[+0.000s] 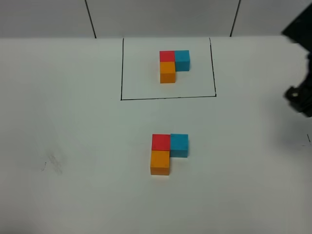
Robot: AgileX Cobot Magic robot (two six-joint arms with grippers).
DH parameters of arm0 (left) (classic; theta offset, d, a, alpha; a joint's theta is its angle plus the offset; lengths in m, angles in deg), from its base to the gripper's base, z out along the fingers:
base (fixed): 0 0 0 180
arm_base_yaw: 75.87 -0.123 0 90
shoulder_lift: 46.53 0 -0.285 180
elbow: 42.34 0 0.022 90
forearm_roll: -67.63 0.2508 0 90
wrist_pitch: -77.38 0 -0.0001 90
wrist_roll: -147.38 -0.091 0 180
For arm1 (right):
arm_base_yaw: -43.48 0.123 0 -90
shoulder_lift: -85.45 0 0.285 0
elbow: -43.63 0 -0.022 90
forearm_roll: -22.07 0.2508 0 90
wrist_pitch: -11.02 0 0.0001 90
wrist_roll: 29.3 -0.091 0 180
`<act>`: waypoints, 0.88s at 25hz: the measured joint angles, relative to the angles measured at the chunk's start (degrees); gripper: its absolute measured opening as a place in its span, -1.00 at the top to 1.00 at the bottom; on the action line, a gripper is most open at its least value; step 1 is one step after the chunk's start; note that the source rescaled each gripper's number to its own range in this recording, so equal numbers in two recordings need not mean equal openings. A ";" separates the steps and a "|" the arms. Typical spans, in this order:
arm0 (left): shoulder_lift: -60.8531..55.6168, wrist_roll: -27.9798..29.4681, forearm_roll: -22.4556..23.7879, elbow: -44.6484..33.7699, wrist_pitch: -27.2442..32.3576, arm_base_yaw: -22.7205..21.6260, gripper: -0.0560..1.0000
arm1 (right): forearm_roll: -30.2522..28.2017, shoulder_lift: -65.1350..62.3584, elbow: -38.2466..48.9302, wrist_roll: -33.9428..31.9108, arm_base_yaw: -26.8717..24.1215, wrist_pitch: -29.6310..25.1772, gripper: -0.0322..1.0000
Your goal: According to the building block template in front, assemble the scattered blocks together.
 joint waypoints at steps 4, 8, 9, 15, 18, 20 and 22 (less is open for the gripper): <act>0.00 0.00 0.00 0.00 0.00 0.00 -0.27 | -5.18 -12.46 4.54 0.00 -12.58 -1.28 -1.00; 0.00 0.00 0.00 0.00 0.00 0.00 -0.27 | -3.08 -27.16 10.74 -0.85 -18.34 -2.33 -1.00; 0.00 0.00 0.00 0.00 0.00 0.00 -0.27 | -1.83 -31.79 12.43 -0.97 -18.51 -2.33 -1.00; 0.00 -0.05 0.00 0.00 0.00 0.00 -0.27 | 5.69 -56.77 21.87 -1.02 -18.51 -2.62 -1.00; 0.00 -0.05 0.00 0.00 0.00 0.00 -0.27 | 9.39 -65.68 26.75 -1.02 -18.51 -4.17 -1.00; 0.00 -0.05 0.00 0.00 0.00 0.00 -0.27 | 12.15 -70.33 29.57 -1.04 -18.51 -5.42 -1.00; 0.00 -0.05 0.00 0.00 0.00 0.00 -0.27 | 14.68 -74.25 31.93 -1.09 -18.51 -5.88 -1.00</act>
